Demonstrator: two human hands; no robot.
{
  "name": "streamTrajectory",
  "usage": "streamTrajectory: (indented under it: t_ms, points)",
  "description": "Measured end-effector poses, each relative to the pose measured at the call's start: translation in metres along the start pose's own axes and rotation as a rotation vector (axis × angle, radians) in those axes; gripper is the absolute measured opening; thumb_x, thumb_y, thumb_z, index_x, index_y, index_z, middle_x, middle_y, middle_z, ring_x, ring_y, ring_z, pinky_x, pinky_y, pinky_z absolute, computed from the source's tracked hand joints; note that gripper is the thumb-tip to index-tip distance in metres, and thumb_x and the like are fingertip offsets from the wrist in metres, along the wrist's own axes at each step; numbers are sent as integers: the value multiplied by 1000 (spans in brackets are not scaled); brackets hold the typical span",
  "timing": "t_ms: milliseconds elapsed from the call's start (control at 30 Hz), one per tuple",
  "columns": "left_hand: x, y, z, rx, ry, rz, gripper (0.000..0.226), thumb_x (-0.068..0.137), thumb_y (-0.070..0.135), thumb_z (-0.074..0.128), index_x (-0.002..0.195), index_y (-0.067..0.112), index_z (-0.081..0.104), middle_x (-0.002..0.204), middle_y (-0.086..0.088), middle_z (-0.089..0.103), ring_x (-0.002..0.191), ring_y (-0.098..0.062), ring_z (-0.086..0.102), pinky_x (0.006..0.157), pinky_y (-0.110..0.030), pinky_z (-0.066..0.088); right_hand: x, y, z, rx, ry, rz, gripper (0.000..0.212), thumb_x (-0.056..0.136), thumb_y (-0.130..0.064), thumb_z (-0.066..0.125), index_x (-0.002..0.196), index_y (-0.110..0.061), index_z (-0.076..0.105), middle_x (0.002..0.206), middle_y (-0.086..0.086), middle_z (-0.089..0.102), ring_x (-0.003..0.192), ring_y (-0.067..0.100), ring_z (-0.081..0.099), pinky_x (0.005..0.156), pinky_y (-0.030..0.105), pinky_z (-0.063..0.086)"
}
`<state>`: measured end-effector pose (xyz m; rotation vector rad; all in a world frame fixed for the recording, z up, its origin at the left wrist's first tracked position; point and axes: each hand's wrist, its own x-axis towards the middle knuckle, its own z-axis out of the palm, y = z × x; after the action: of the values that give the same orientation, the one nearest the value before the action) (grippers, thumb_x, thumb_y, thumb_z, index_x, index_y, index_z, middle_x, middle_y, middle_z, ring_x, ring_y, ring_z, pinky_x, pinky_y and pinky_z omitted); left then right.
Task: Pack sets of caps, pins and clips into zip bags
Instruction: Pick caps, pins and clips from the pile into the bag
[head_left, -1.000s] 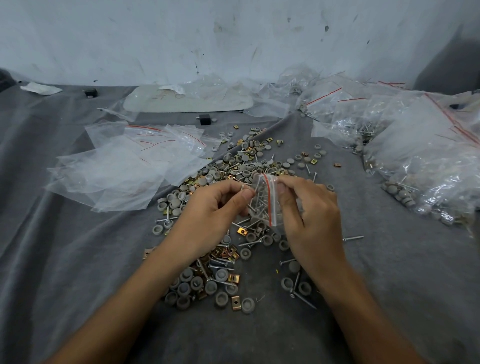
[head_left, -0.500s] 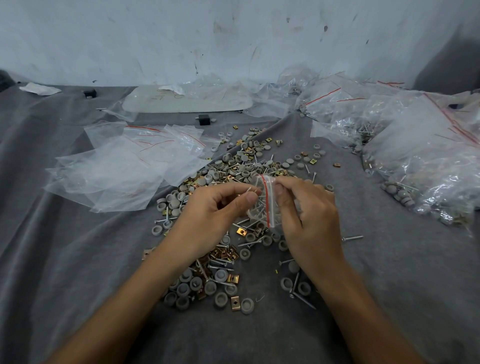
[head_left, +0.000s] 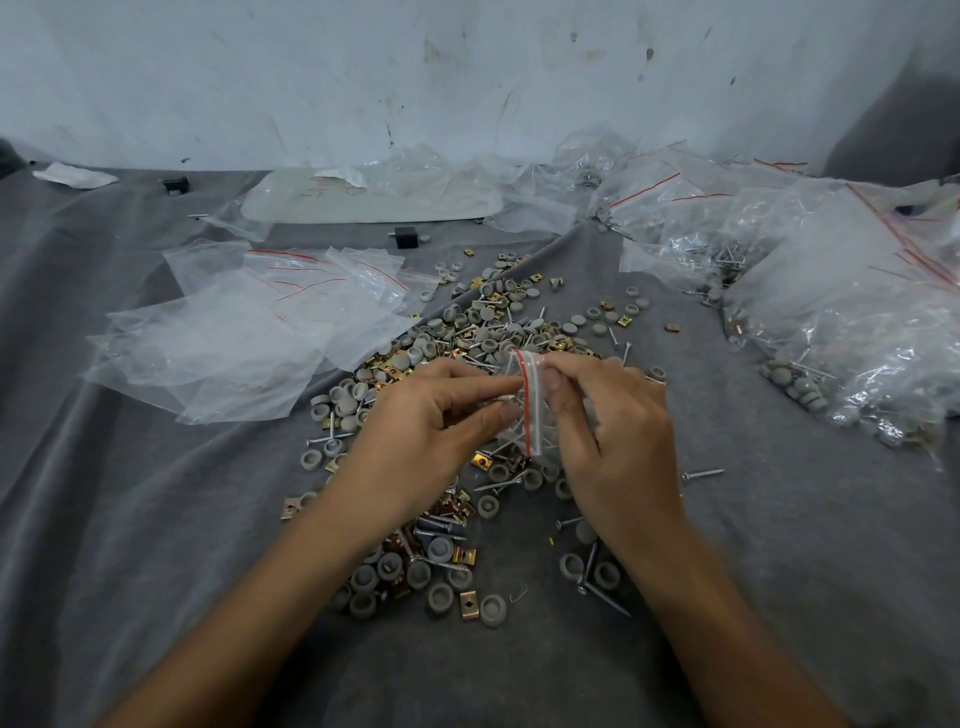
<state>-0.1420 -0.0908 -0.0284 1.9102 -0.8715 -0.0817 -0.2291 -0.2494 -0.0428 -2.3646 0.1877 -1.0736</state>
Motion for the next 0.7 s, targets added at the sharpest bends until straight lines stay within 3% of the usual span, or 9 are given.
streamTrajectory:
  t_ms: [100,200,333,433,500,567,700]
  points:
    - [0,0,0,-24,10,20,28,83,43,68,110,52,68,100,20,63,82,-1,61,66,-14,48,0,0,0,3,-11,5,28,104,-28,52,117,-14,72,105,-2,73,96,18,63,90,48,46]
    - [1,-4,1,-7,38,30,33,87,27,75,117,40,72,95,23,64,75,-1,62,63,-13,47,0,1,0,13,-16,11,29,104,-28,51,118,-14,72,104,-2,73,96,18,63,90,48,46]
    - [2,-4,2,-147,26,-12,35,90,18,75,119,36,71,97,10,73,78,-14,73,66,-38,61,0,1,0,14,-10,12,29,104,-29,51,117,-14,72,105,-2,73,97,16,63,90,46,47]
    - [3,-6,1,-174,56,16,29,94,19,71,114,40,70,98,12,74,76,-15,71,67,-36,60,0,1,-1,13,8,25,26,104,-27,52,117,-15,72,105,-3,72,97,14,61,92,40,44]
    - [3,-10,0,-185,100,7,24,96,19,68,111,38,71,88,14,72,71,-11,66,64,-30,55,0,1,-1,30,43,31,23,104,-25,53,115,-16,72,104,-4,73,95,12,60,91,36,42]
    - [4,-15,-2,-112,151,-9,17,97,22,67,108,35,71,74,15,63,63,-5,55,58,-24,44,1,1,-2,54,91,32,21,104,-23,55,112,-15,72,101,-4,73,92,7,57,89,36,42]
    - [2,-18,-5,312,102,-12,8,97,28,65,102,32,70,79,18,64,75,0,57,63,-15,37,2,2,-2,103,158,62,21,104,-22,55,113,-14,72,99,-4,72,92,13,60,87,46,48]
